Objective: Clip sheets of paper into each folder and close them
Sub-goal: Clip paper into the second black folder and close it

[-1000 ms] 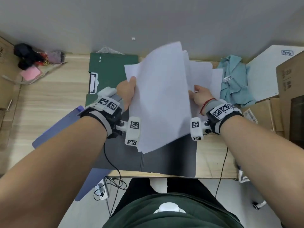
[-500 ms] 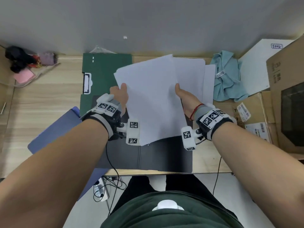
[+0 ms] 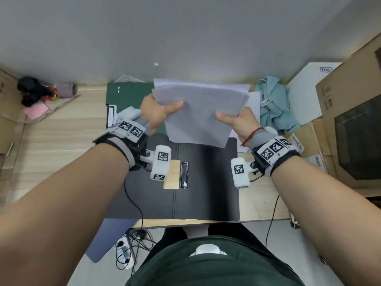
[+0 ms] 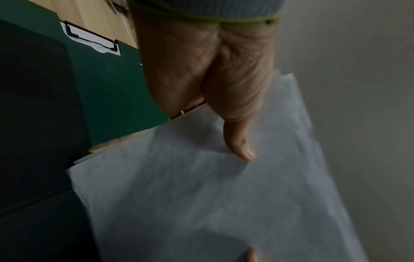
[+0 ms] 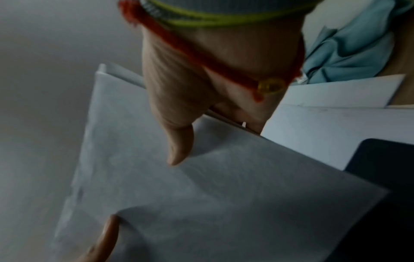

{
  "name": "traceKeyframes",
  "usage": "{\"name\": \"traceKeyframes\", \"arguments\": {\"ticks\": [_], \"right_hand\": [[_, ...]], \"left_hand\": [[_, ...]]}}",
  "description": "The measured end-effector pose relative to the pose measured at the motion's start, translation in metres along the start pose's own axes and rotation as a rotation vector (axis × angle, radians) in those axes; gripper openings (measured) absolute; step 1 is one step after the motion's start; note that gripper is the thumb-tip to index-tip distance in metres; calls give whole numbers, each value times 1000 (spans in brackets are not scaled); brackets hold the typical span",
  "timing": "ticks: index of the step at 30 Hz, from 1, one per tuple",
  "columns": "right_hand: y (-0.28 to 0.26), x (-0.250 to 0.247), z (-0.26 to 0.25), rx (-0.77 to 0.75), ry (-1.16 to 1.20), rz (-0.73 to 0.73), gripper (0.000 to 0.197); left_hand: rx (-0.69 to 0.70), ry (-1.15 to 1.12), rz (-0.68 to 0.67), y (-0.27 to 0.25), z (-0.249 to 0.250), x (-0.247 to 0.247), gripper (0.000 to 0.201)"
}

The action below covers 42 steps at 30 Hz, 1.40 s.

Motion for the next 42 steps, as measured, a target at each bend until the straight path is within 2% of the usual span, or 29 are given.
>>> {"name": "traceKeyframes", "arguments": {"ticks": [2,4,7,12,16,21,22,25,29,33,36,42], "right_hand": [[-3,-4,11,32,-15,18,30],[-4,-8,21,66,-42,31,34],[-2,-7,30,99,-95,49,40],[1,-3,24,81,-35,37,42],[-8,-5,13,73,59,49,35],[-18,-4,-16,15,205,60,56],[-18,-5,-20,17,212,77,53],[-17,-4,-27,-3,210,47,19],[-20,-8,-27,-40,159,43,24],[-17,-13,-3,12,-92,11,41],[-12,-19,24,53,-241,48,33],[-16,-15,31,24,-242,122,24]], "left_hand": [[-15,67,-38,-10,-7,5,51],[-10,136,-62,-20,-15,10,42],[-14,177,-83,-29,-21,15,48],[0,155,-49,-25,-22,15,48],[-5,121,-80,-22,-18,8,48],[33,154,-107,-16,-7,11,48],[40,182,-110,-15,-6,12,51],[35,260,-125,-13,-9,14,55],[20,367,-145,-13,-20,15,50],[-17,432,-166,-15,-30,13,42],[-24,476,-181,-21,-36,14,34],[32,527,-155,-32,-39,9,26]]}}
Point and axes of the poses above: each hand's wrist, its own y-axis towards the middle knuckle, its own x-axis out of the palm, z = x × y, the point moved 2 cm from there along y, towards the middle knuckle, and after that the axes turned 14 degrees about x, right-handed, at the moved point
